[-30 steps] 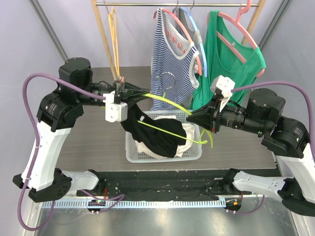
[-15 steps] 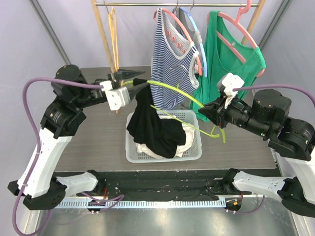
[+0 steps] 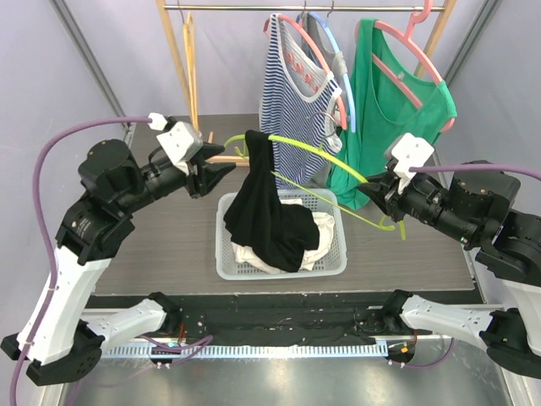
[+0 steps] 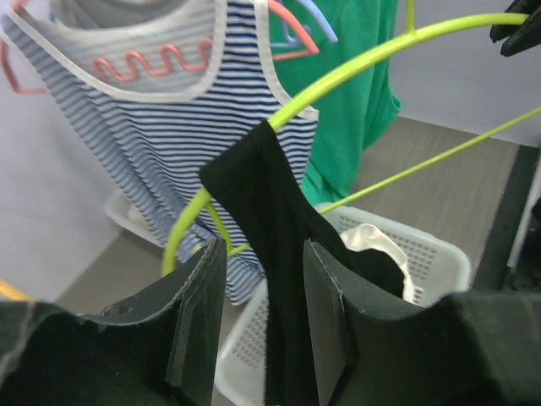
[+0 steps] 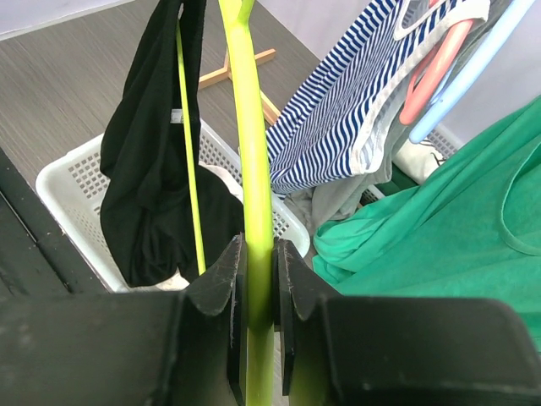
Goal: Remove the tank top from the hanger
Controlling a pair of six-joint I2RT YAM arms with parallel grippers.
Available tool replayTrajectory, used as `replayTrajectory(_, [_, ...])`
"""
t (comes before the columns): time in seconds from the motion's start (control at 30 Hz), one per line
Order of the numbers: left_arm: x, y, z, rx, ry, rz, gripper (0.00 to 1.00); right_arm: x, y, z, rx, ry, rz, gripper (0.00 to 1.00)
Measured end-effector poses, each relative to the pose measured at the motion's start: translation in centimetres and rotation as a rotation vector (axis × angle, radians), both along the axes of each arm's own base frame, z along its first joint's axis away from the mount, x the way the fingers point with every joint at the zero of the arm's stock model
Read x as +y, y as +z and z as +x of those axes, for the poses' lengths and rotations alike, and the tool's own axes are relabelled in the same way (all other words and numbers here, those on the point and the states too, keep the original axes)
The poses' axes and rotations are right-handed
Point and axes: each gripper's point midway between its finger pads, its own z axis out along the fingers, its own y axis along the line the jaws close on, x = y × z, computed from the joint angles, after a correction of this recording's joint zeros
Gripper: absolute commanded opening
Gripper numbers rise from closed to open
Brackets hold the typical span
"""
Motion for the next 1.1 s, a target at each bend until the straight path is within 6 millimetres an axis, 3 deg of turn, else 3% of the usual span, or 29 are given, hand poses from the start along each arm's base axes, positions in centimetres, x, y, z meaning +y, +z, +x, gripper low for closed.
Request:
replayTrajectory(0.07, [-0.5, -1.2, -0.1, 0.062, -0.01, -0.005, 0.66, 0.0, 0.0, 0.0, -0.002, 0.001, -0.002, 0.01])
replayTrajectory(0.13, [-1.2, -2.1, 0.0, 0.112, -0.024, -0.011, 0.74, 0.0, 0.0, 0.0, -0.002, 0.002, -0.002, 0.01])
replayTrajectory(0.23, [-2.5, -3.9, 0.4, 0.195, -0.045, -0.007, 0.82, 0.0, 0.0, 0.0, -0.002, 0.003, -0.002, 0.01])
replayTrajectory(0.33, [-3.6, -5.2, 0.8, 0.249, -0.056, 0.004, 0.82, 0.0, 0.0, 0.0, -0.002, 0.002, -0.002, 0.01])
replayTrajectory(0.6, [-5.8, -6.8, 1.2, 0.27, -0.076, 0.038, 0.58, 0.0, 0.0, 0.0, -0.002, 0.002, -0.001, 0.01])
replayTrajectory(0.7, [-6.6, -7.4, 1.9, 0.261, -0.069, 0.059, 0.35, 0.0, 0.0, 0.0, -0.001, 0.004, -0.001, 0.01])
replayTrajectory(0.73, [-6.8, -7.7, 2.2, 0.26, -0.065, 0.067, 0.2, 0.0, 0.0, 0.0, -0.001, 0.004, -0.001, 0.01])
replayTrajectory(0.83, [-7.1, -8.4, 3.2, 0.251, -0.038, 0.092, 0.0, 0.0, -0.1, 0.0, 0.001, 0.004, -0.003, 0.01])
replayTrajectory(1.1, [-6.4, -7.7, 4.3, 0.189, 0.018, 0.106, 0.0, -0.4, -0.5, -0.3, 0.001, -0.001, -0.004, 0.01])
